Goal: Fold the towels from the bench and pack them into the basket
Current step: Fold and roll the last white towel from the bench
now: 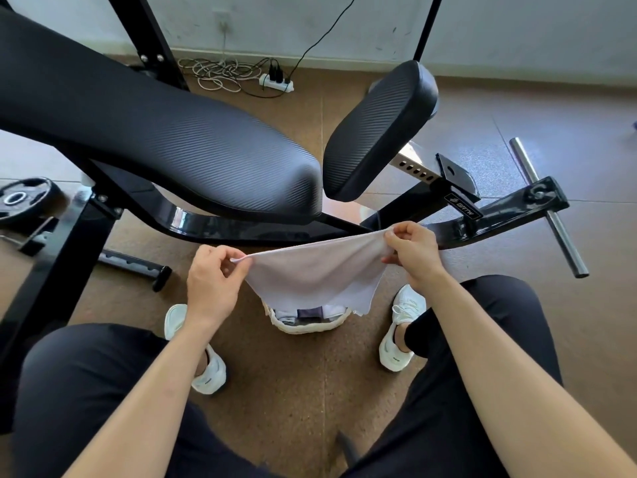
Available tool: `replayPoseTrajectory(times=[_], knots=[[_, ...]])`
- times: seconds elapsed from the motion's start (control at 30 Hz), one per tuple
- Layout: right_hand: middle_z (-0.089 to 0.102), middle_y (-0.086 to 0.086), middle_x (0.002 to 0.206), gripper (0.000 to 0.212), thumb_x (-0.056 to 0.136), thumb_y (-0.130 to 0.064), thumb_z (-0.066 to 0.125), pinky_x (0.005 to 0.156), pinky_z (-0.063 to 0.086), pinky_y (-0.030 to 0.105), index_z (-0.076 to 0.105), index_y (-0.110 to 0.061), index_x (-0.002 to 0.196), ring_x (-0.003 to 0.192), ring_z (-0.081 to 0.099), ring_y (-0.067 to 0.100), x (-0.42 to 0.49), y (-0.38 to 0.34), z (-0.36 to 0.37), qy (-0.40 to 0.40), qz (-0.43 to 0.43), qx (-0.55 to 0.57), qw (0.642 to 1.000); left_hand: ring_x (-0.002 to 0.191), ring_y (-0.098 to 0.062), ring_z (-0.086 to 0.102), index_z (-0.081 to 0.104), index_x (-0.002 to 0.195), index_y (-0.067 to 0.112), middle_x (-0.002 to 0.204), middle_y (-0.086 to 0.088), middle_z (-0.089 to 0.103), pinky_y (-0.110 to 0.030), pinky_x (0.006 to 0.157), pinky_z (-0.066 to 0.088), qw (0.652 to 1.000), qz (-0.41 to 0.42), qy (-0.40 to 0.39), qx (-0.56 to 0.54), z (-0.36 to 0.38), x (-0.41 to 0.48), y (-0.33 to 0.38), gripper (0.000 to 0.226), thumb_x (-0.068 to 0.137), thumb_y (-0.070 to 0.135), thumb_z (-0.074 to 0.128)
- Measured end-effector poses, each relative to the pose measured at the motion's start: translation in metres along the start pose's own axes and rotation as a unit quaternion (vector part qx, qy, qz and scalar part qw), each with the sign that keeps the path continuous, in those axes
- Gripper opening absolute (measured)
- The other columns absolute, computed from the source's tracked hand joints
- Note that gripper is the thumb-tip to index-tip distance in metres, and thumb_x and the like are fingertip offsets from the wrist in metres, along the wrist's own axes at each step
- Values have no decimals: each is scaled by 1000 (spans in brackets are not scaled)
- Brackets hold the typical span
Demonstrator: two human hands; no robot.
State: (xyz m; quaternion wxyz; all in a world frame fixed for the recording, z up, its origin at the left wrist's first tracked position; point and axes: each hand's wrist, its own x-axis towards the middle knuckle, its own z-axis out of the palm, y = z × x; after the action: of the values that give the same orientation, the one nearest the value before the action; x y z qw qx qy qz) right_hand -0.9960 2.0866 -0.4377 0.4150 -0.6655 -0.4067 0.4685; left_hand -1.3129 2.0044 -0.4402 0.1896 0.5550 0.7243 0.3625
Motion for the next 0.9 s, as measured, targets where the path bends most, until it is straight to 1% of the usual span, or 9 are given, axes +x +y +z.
replayPoseTrajectory(times=[0.07, 0.13, 0.23, 0.37, 0.47, 0.53, 0.73, 0.83, 0.9], knots=[[70, 8, 86, 13, 97, -7, 62, 88, 60, 42, 66, -16, 89, 86, 67, 24, 2, 2, 2, -3, -17, 18, 1000, 101, -17, 60, 67, 101, 9, 111, -3, 60, -16, 80, 45, 997, -16, -16, -70, 1, 3, -1, 10, 96, 18, 68], [74, 16, 98, 15, 98, -5, 60, 95, 57, 41, 66, -17, 91, 97, 70, 28, 2, 1, 3, -11, -32, 41, 999, 97, -11, 60, 61, 102, 11, 108, 2, 64, -17, 78, 44, 991, -41, -36, -120, 1, 5, -1, 9, 100, 19, 61], [71, 15, 94, 12, 98, -6, 60, 86, 60, 43, 65, -13, 90, 88, 67, 28, 3, 5, 4, -18, -21, -6, 1000, 78, -12, 56, 58, 99, 14, 86, 0, 61, -25, 68, 42, 991, -42, -44, -116, 1, 6, -5, 9, 102, 22, 58], [58, 11, 97, 9, 97, -10, 61, 56, 58, 33, 66, -4, 93, 78, 59, 23, 4, 13, 4, -43, 61, -123, 990, 92, -15, 65, 63, 106, 17, 98, -1, 70, -24, 74, 46, 991, -47, -48, -111, 1, 9, -14, 9, 100, 23, 63], [60, 10, 94, 8, 98, -9, 62, 70, 63, 36, 66, -3, 95, 79, 63, 21, 6, 12, 5, -24, 56, -62, 996, 100, -14, 67, 69, 116, 17, 106, 0, 73, -29, 84, 52, 991, -56, -48, -111, 1, 9, -16, 20, 99, 25, 65], [62, 8, 92, 7, 98, -8, 62, 78, 62, 36, 66, -7, 92, 83, 65, 22, 4, 11, 5, -23, 45, -43, 998, 98, -17, 69, 73, 112, 17, 100, 1, 75, -38, 86, 55, 991, -66, -42, -105, 1, 9, -17, 19, 99, 28, 65], [65, 1, 84, 9, 96, -14, 65, 71, 54, 30, 69, -16, 88, 79, 59, 16, 4, 10, 5, 13, 8, -49, 999, 83, -20, 66, 74, 88, 20, 84, -4, 72, -42, 77, 54, 981, -133, -13, -143, 2, 8, -12, 17, 95, 34, 69], [65, 0, 79, 9, 95, -17, 68, 65, 53, 29, 70, -17, 86, 75, 58, 15, -1, 12, 9, 30, -3, -36, 999, 86, -19, 66, 75, 90, 21, 88, -5, 73, -41, 80, 53, 964, -173, -26, -202, 6, 4, -6, 15, 97, 31, 67], [68, -1, 78, 7, 92, -20, 71, 71, 57, 32, 73, -18, 86, 77, 61, 14, -6, 13, 14, 37, -14, -35, 999, 92, -24, 69, 76, 91, 18, 91, -5, 74, -43, 85, 55, 950, -201, -40, -235, 9, 3, -2, 14, 96, 30, 68]])
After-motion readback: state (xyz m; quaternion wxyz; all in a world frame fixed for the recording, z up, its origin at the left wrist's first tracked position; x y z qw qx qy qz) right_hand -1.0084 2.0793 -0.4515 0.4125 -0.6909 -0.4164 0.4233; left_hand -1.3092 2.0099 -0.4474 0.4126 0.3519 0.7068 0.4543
